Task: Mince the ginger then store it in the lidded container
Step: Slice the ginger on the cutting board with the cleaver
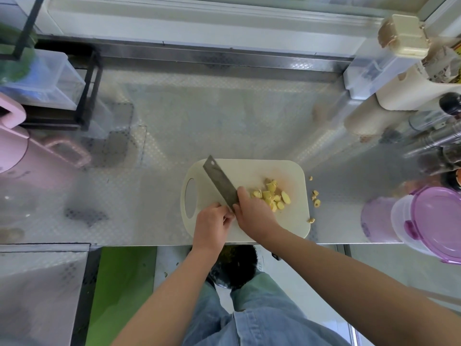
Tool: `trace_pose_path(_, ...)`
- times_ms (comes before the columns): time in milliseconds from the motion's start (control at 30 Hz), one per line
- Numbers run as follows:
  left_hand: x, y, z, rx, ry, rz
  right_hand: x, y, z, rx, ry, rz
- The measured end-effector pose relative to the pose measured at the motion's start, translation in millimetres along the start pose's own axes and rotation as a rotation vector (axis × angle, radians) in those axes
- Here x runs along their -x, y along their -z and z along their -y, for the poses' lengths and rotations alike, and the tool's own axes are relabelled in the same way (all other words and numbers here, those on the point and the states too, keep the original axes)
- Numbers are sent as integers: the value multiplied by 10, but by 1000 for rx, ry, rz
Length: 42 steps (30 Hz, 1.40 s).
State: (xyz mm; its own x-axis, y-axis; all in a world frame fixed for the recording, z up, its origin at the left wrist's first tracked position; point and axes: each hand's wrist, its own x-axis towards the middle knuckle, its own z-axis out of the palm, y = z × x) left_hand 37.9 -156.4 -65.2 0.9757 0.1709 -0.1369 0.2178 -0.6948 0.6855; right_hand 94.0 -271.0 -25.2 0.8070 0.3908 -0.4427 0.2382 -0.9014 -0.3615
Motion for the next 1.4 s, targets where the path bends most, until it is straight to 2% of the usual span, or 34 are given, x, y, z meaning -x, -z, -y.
trace_pose_path(100, 19, -6, 0, 35, -4, -8, 19, 35, -128, -16, -21, -27)
trace_pose_path(267, 43, 14, -33, 51, 5, -43, 146, 132, -181, -68, 61, -13)
trace_pose_path(467, 46, -1, -6, 48, 10, -52, 273, 157, -132, 14, 115, 15)
trace_pose_path(800, 41, -20, -7, 37, 2, -67, 349, 184, -125, 108, 126, 49)
trace_pose_path(1400, 21, -4, 1, 40, 3, -41, 337, 187, -139, 136, 131, 53)
